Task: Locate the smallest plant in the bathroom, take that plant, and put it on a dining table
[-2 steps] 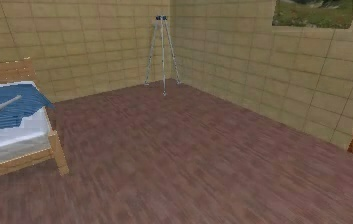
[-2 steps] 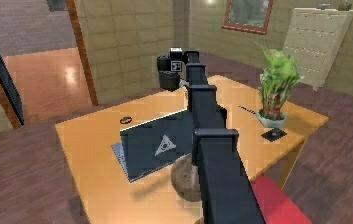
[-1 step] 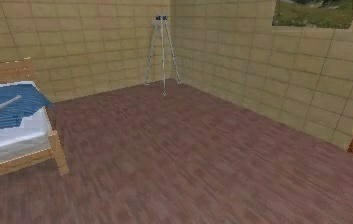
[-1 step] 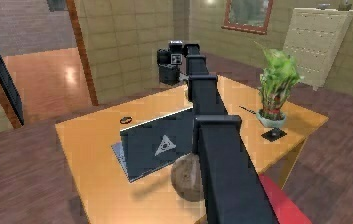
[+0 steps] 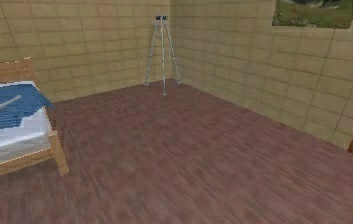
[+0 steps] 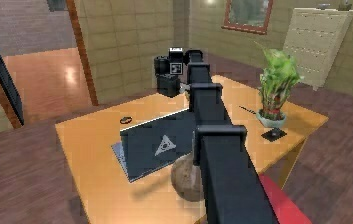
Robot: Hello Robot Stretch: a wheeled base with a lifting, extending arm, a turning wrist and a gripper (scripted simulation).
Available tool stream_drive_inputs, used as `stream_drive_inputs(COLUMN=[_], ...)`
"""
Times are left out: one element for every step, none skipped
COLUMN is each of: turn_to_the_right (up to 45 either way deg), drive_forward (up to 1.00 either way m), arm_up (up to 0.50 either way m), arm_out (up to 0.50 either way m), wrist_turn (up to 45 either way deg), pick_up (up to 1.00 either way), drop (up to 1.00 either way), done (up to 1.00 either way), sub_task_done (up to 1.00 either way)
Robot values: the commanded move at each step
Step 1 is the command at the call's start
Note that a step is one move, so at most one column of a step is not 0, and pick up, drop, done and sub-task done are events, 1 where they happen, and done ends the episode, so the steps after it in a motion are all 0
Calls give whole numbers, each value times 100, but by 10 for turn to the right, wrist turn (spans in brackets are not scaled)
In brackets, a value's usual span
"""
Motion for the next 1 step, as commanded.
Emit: stream_drive_inputs(turn_to_the_right=[0], drive_forward=[0], arm_up=[0], arm_out=[0], wrist_turn=[0], pick_up=[0], drop=[0], done=[100], sub_task_done=[0])
